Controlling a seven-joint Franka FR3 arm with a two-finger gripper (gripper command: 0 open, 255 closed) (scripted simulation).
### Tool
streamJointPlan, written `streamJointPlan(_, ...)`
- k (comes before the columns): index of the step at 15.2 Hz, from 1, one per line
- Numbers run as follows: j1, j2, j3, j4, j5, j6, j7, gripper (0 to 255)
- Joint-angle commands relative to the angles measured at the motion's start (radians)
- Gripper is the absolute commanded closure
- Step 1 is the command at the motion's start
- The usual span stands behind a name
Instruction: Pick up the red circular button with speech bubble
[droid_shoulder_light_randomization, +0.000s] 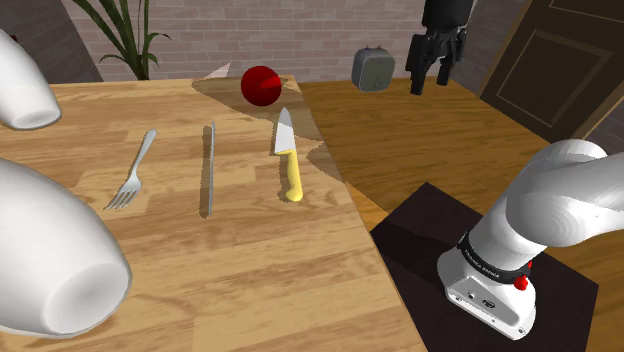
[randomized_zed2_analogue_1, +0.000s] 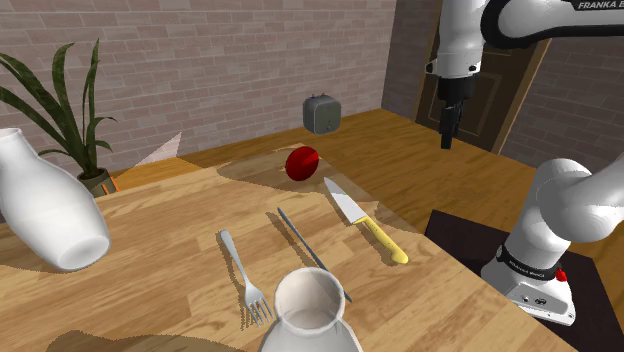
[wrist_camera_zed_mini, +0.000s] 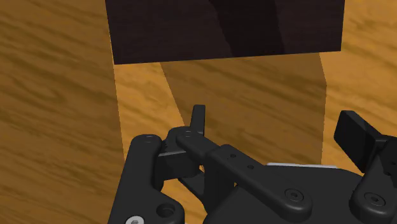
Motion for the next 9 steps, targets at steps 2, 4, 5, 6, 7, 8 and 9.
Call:
streamJointPlan(2,0.011,0.037,-0.006,0.021,-0.006,0.022,-0.033,0)
streamJointPlan(4,0.034,0.109,-0.018,0.065,-0.016,0.062,-0.098,0)
streamJointPlan(5,0.045,0.145,-0.023,0.089,-0.02,0.08,-0.13,0)
streamJointPlan(6,0.056,0.18,-0.028,0.114,-0.023,0.097,-0.162,0)
streamJointPlan(7,0.067,0.216,-0.032,0.14,-0.025,0.113,-0.194,0)
streamJointPlan(8,0.077,0.25,-0.035,0.166,-0.027,0.128,-0.225,0)
streamJointPlan(9,0.088,0.285,-0.038,0.194,-0.027,0.141,-0.256,0)
